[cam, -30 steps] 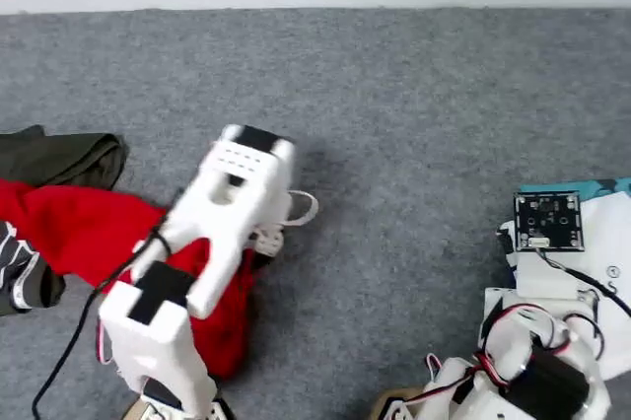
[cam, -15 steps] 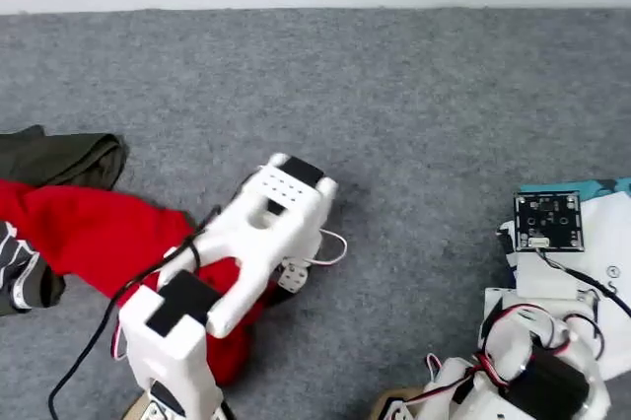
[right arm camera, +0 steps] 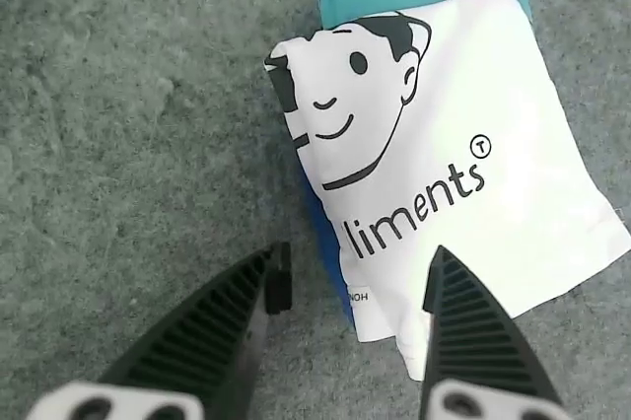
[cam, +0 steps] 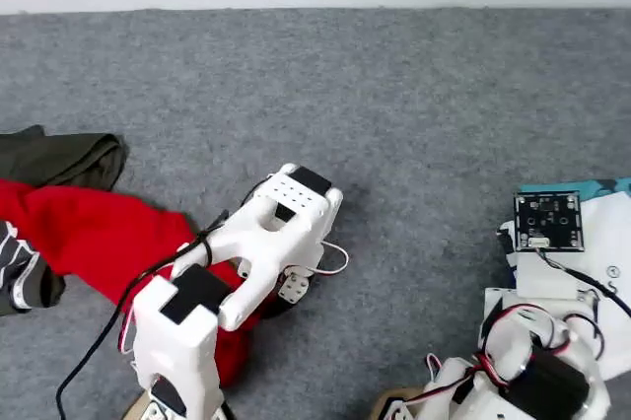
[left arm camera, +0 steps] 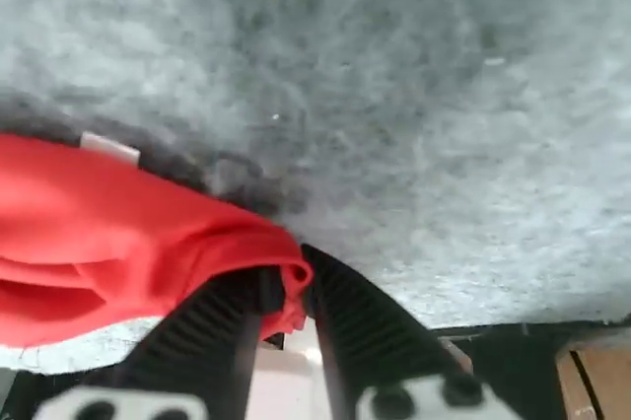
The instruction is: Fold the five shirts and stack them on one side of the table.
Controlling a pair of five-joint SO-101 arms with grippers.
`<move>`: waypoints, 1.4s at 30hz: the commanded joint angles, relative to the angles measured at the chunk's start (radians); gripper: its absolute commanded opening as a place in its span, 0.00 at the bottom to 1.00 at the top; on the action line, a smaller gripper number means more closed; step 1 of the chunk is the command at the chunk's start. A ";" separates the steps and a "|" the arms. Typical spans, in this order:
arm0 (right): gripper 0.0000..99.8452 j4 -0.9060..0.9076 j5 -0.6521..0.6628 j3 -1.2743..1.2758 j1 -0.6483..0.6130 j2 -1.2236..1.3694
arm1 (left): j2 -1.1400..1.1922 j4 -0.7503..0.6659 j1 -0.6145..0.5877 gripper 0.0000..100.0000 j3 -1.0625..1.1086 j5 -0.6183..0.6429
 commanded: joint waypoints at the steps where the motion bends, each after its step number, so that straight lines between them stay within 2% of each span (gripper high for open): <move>1: 0.23 0.007 -0.009 -0.002 0.001 -0.002 | -0.002 0.025 0.029 0.01 -0.018 0.011; 34: 0.23 0.007 -0.009 0.003 0.001 -0.002 | 0.032 0.023 0.032 0.01 -0.019 0.011; 42: 0.23 0.007 -0.009 0.003 0.001 -0.002 | 0.031 0.023 0.023 0.01 -0.099 0.011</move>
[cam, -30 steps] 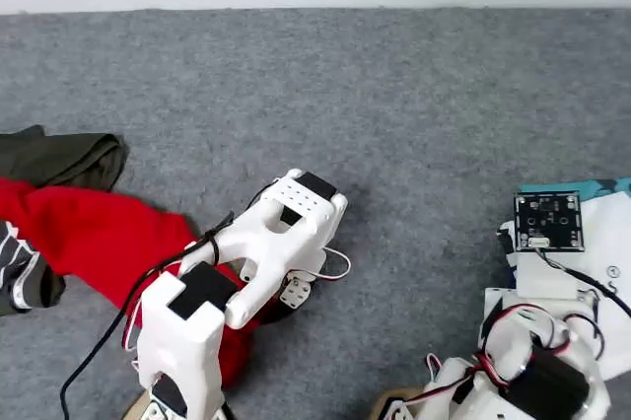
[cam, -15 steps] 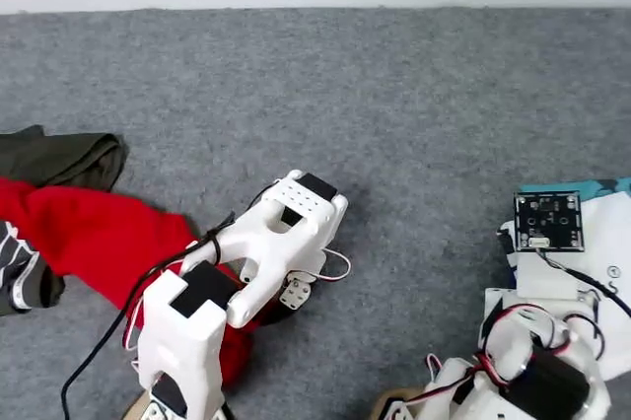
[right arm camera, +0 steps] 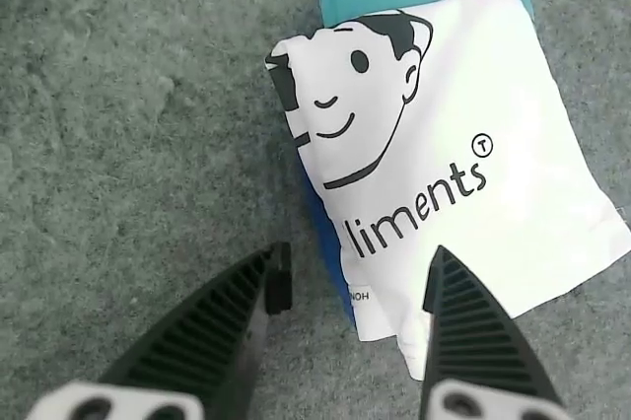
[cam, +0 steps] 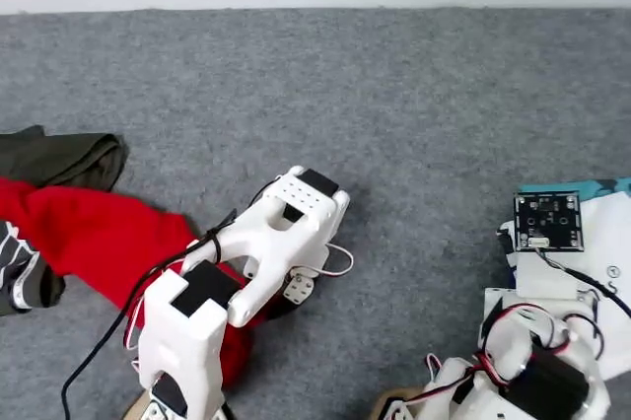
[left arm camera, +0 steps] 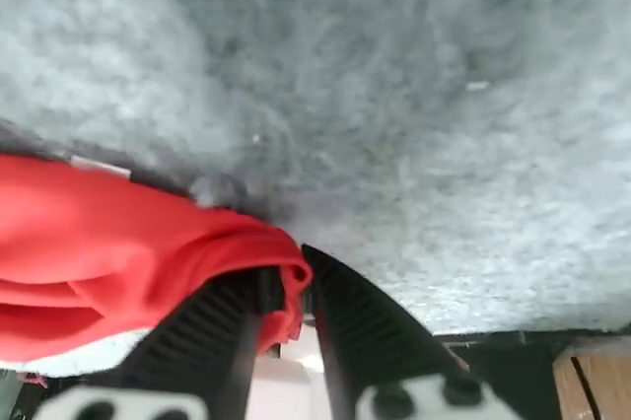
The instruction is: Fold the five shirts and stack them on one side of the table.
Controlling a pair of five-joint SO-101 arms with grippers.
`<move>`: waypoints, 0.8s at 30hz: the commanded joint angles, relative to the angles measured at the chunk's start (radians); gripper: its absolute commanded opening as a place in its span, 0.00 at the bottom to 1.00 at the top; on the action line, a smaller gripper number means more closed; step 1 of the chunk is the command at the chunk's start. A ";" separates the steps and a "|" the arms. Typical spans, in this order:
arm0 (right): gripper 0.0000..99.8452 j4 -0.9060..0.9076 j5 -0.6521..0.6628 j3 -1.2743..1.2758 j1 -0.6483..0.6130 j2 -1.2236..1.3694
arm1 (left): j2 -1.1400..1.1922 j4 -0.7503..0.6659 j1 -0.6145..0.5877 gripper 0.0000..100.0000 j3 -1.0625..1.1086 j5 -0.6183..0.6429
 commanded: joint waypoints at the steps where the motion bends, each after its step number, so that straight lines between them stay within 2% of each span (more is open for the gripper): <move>1: 0.23 0.007 -0.009 0.000 0.001 -0.002 | -0.018 0.023 0.006 0.01 -0.059 0.009; 5: 0.23 0.007 -0.009 0.000 0.001 -0.002 | -0.017 0.021 -0.052 0.01 -0.145 0.009; 12: 0.23 0.007 -0.009 0.000 0.001 -0.002 | -0.012 0.021 -0.347 0.01 -0.447 0.009; 17: 0.23 0.007 -0.009 0.000 0.001 -0.002 | -0.017 0.023 -0.532 0.01 -0.584 0.008; 21: 0.23 0.007 -0.009 0.000 0.001 -0.002 | -0.017 0.023 -0.588 0.01 -0.631 0.005; 24: 0.23 0.007 -0.009 0.000 0.001 -0.002 | -0.017 0.023 -0.574 0.01 -0.668 0.005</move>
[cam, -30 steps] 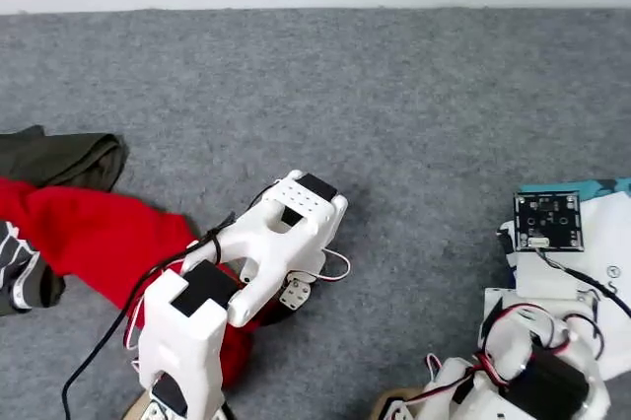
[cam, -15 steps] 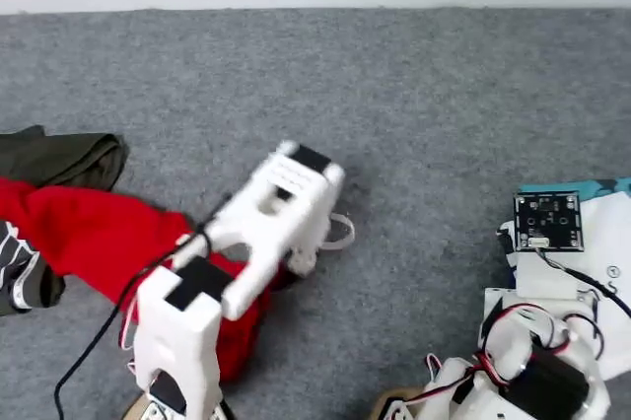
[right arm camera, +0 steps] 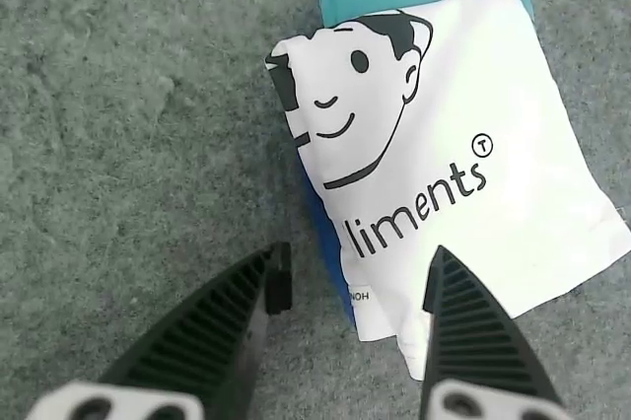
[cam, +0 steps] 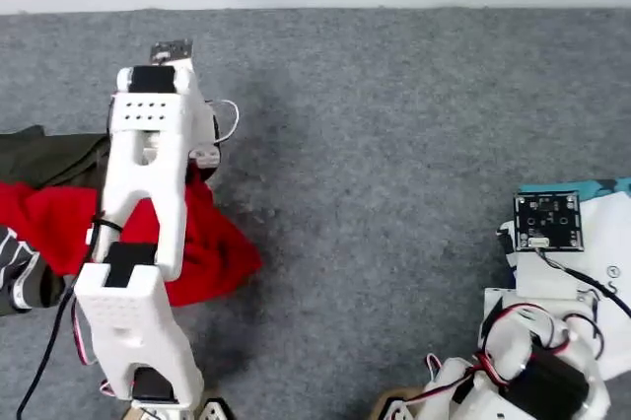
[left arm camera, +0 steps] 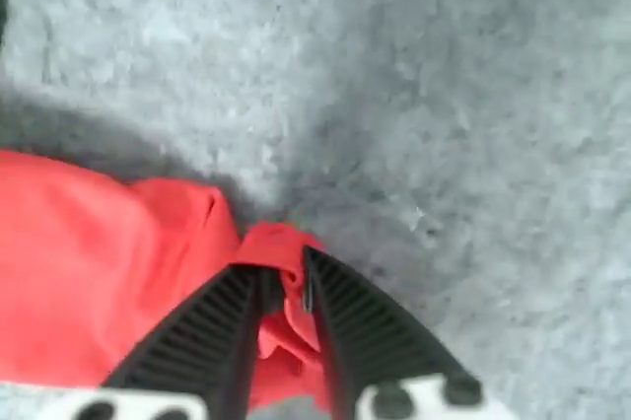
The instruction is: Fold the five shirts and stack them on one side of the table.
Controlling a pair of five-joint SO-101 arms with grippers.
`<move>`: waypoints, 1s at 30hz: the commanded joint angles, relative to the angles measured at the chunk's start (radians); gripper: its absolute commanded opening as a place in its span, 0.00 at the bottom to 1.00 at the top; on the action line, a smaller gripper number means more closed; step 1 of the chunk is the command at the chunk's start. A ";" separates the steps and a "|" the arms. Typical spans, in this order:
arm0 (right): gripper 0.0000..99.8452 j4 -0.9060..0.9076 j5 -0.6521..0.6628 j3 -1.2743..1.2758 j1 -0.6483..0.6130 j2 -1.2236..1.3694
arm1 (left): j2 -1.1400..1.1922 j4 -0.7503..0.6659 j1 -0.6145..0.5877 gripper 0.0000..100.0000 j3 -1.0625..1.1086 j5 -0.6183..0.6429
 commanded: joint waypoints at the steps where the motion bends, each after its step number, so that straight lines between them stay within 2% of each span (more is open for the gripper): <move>1: 0.23 0.007 -0.009 0.000 0.001 -0.002 | -0.017 0.020 0.028 0.01 -0.079 0.000; 7: 0.23 0.007 -0.009 0.000 0.001 -0.002 | -0.017 0.020 0.298 0.01 -0.114 -0.009; 12: 0.23 0.007 -0.009 0.000 0.001 -0.002 | -0.011 0.020 0.535 0.01 -0.113 -0.169; 20: 0.23 0.007 -0.009 0.000 0.001 -0.002 | -0.008 0.020 0.795 0.01 -0.111 -0.344; 24: 0.23 0.007 -0.009 0.000 0.001 -0.002 | -0.017 0.021 0.867 0.01 -0.113 -0.384; 30: 0.23 0.005 -0.009 0.066 0.001 -0.002 | -0.017 0.015 0.838 0.01 -0.163 -0.388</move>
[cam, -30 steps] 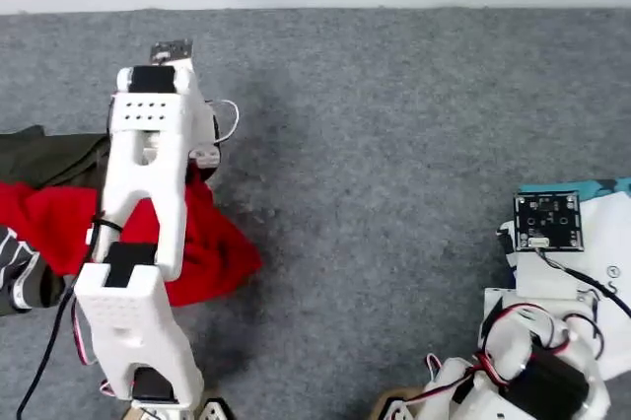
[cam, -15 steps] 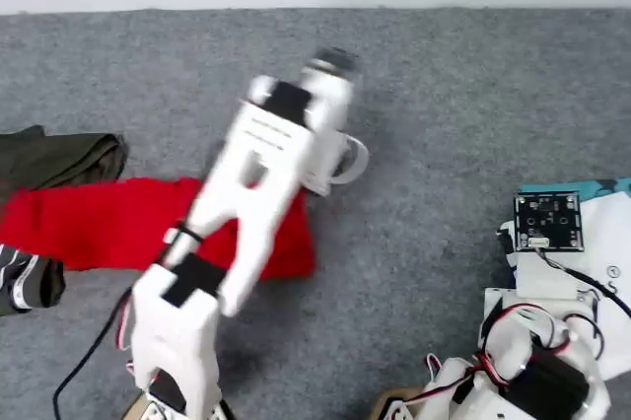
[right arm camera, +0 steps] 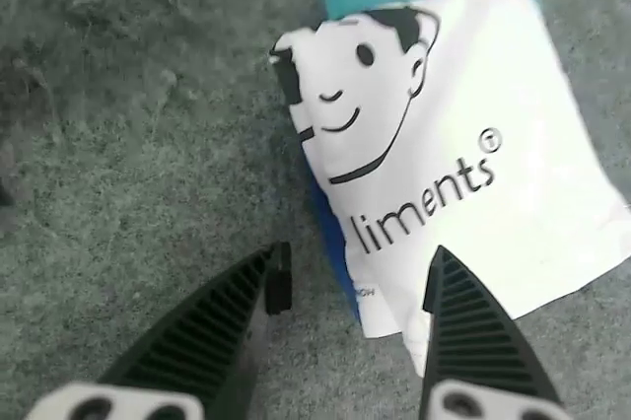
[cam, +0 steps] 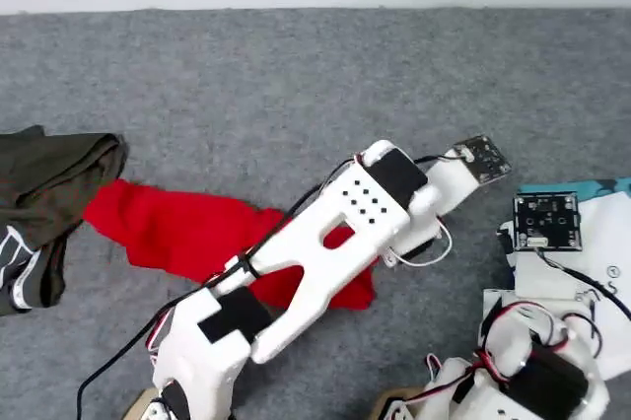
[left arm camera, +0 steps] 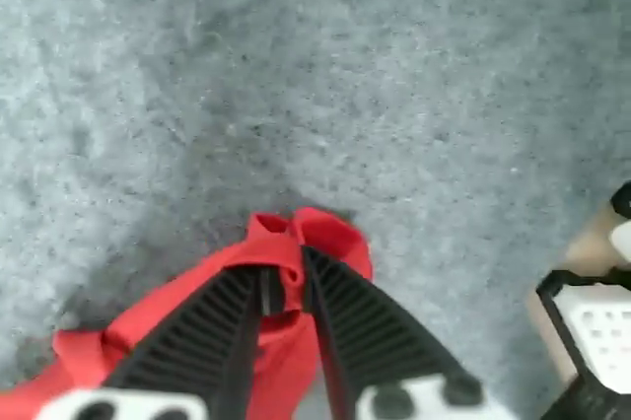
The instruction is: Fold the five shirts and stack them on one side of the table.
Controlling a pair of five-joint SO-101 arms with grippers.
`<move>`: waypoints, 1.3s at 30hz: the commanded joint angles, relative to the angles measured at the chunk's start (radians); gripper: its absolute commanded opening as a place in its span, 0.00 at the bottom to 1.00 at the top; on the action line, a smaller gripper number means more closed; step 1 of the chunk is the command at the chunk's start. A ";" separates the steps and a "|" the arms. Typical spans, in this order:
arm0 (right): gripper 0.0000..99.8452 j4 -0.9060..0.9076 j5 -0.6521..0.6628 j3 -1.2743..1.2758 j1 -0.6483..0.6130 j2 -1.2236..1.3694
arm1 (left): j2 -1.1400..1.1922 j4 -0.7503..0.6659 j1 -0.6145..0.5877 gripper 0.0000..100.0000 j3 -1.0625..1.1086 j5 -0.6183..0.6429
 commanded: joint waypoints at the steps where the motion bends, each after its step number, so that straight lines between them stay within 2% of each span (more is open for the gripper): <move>1: 0.23 0.005 -0.009 0.037 0.001 -0.002 | -0.018 0.012 -0.038 0.01 -0.113 -0.012; 6: 0.23 0.004 -0.006 0.041 0.001 -0.004 | -0.012 0.015 -0.213 0.04 -0.331 0.017; 11: 0.23 -0.002 -0.005 0.041 0.001 -0.004 | -0.044 0.017 -0.419 0.24 -0.443 0.023; 14: 0.23 -0.002 -0.005 0.041 0.001 -0.004 | -0.098 0.017 -0.466 0.32 -0.398 0.023; 20: 0.23 -0.001 -0.003 0.041 -0.005 -0.004 | -0.252 0.017 -0.542 0.33 -0.294 0.023; 22: 0.23 -0.004 -0.003 0.041 -0.005 -0.004 | -0.321 0.017 -0.617 0.33 -0.259 0.023; 25: 0.23 -0.005 -0.003 0.040 -0.031 0.008 | -0.420 0.017 -0.790 0.33 -0.173 0.032; 29: 0.23 0.004 -0.003 0.023 -0.237 0.033 | -0.511 0.015 -1.073 0.33 0.015 0.109; 32: 0.23 0.007 -0.009 -0.063 -0.420 0.153 | -0.549 0.015 -1.263 0.33 0.180 0.120; 36: 0.23 0.008 -0.064 -0.288 -0.641 0.447 | -0.571 0.015 -1.438 0.33 0.403 0.086; 39: 0.23 0.045 -0.123 -0.526 -0.817 0.725 | -0.569 0.014 -1.508 0.33 0.529 0.057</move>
